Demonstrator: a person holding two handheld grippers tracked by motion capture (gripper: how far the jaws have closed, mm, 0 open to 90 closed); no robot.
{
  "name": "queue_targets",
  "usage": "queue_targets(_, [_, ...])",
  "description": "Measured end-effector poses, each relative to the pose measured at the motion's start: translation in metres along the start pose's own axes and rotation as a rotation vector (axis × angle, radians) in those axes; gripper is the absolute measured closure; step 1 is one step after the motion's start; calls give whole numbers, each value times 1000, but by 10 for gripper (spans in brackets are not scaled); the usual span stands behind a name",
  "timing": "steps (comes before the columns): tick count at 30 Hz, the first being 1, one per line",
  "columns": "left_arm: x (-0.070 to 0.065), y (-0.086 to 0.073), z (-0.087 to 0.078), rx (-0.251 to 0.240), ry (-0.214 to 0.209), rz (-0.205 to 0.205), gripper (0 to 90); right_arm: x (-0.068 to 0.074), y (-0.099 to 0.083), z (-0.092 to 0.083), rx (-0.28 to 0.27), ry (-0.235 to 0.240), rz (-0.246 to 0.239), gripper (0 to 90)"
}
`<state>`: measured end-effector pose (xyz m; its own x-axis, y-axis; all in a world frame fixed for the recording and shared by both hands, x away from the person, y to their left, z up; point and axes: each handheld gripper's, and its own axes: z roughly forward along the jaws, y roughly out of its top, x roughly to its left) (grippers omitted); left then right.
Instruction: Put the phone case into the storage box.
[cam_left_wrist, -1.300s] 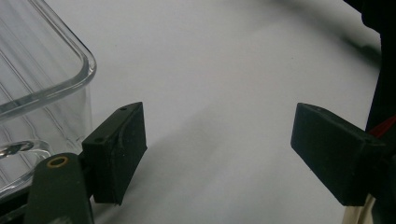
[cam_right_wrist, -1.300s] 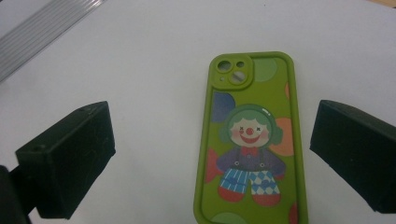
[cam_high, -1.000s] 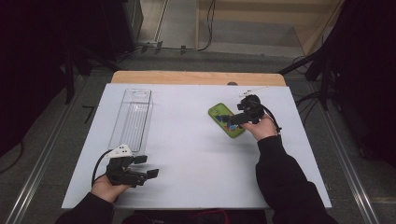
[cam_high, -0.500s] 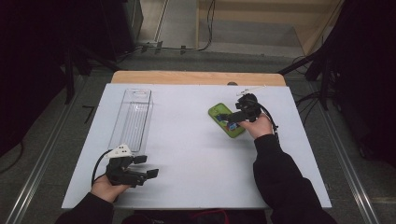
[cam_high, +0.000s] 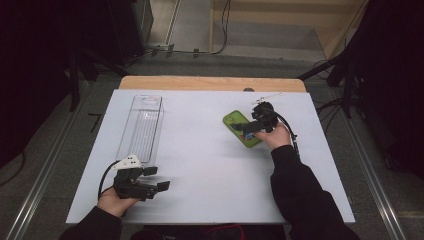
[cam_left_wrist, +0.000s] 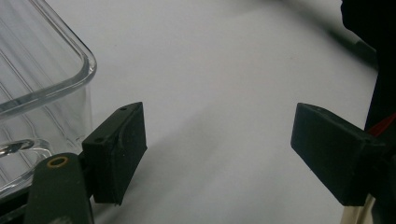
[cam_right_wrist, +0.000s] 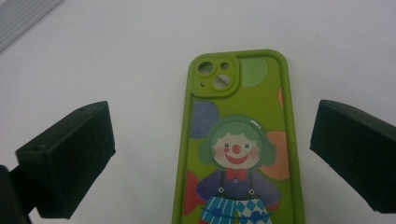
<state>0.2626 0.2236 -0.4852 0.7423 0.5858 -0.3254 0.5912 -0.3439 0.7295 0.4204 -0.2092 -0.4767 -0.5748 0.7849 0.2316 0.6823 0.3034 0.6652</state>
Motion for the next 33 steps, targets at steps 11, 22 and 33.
queue_targets(11, [0,0,0,-3,0,0,191,1,-4,9,45,-15,-6,0])
queue_targets(22, [0,0,0,-4,-4,2,191,5,-11,20,68,-25,-17,0])
queue_targets(33, [0,0,0,-5,-3,1,191,6,-15,23,43,-79,-34,0])
